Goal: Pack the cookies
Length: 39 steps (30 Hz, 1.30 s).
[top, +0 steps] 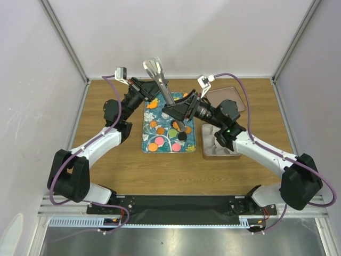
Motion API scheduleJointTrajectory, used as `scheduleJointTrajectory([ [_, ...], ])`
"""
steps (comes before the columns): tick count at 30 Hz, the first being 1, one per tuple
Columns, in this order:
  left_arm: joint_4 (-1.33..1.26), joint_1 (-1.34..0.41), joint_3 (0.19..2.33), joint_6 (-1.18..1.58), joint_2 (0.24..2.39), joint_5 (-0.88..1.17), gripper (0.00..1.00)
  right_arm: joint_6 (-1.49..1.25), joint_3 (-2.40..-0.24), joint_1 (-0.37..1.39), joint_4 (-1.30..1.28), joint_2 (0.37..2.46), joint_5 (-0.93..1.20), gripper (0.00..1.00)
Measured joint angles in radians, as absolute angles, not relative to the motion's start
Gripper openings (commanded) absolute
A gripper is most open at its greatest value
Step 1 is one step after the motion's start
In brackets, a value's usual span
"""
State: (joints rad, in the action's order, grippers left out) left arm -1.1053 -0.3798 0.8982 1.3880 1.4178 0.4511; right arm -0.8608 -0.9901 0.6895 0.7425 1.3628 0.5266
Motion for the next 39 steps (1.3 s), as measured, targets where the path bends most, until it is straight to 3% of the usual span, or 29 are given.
scheduleJointTrajectory([
  [8,-1.129,-0.381,0.896,1.39,1.43,0.446,0.01,-0.856,-0.976,0.691,0.735,1.354,0.522,0.63],
  [14,-1.143,-0.384,0.896,1.39,1.43,0.445,0.15,-0.839,-0.974,0.691,0.711,1.345,0.508,0.53],
  [15,-1.143,-0.384,0.896,1.388,1.43,0.445,0.24,-0.835,-0.974,0.691,0.706,1.344,0.506,0.53],
  [17,-1.142,-0.384,0.896,1.386,1.43,0.442,0.28,-0.831,-0.974,0.691,0.701,1.343,0.505,0.52],
  [18,-1.14,-0.384,0.896,1.386,1.43,0.44,0.36,-0.828,-0.974,0.691,0.695,1.342,0.505,0.52],
  [27,-1.068,-0.384,0.896,1.343,1.428,0.427,0.62,-0.769,-0.977,0.692,0.614,1.314,0.481,0.52],
  [39,-0.981,-0.317,0.896,1.305,1.396,0.43,0.75,-0.682,-0.984,0.675,0.471,1.254,0.418,0.52],
])
